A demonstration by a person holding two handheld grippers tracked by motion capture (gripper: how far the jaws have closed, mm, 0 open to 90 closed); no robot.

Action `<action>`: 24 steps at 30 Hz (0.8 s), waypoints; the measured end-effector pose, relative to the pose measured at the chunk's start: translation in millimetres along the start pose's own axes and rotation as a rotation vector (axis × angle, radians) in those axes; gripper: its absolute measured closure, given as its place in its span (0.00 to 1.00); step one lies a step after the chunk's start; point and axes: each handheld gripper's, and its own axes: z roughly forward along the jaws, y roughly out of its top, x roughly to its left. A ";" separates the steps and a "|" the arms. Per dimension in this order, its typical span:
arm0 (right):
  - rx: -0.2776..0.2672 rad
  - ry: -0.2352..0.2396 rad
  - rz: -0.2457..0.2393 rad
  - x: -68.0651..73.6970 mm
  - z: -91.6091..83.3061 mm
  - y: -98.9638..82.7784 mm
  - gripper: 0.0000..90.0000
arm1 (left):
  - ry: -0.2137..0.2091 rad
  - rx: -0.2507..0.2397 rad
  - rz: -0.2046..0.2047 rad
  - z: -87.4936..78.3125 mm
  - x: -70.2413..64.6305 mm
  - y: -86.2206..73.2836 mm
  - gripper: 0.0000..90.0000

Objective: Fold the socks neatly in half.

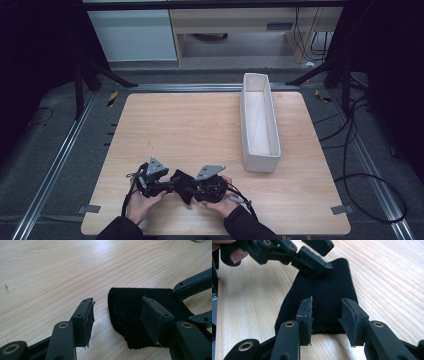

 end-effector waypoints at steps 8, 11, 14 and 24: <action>-0.019 0.024 0.020 -1.6 -7.0 4.0 0.68 | -0.030 -0.044 -0.056 -20.6 2.4 -0.4 0.47; -0.052 0.010 0.013 -3.8 -11.9 9.4 0.71 | -0.020 -0.034 -0.031 -23.6 -1.2 -4.0 0.47; -0.072 -0.021 0.025 -11.1 -10.1 13.7 0.79 | -0.023 0.000 -0.013 -14.7 -4.1 -8.0 0.48; -0.004 -0.026 0.037 -17.0 -4.5 -0.1 0.87 | 0.005 -0.007 -0.008 -3.0 0.6 -1.9 0.48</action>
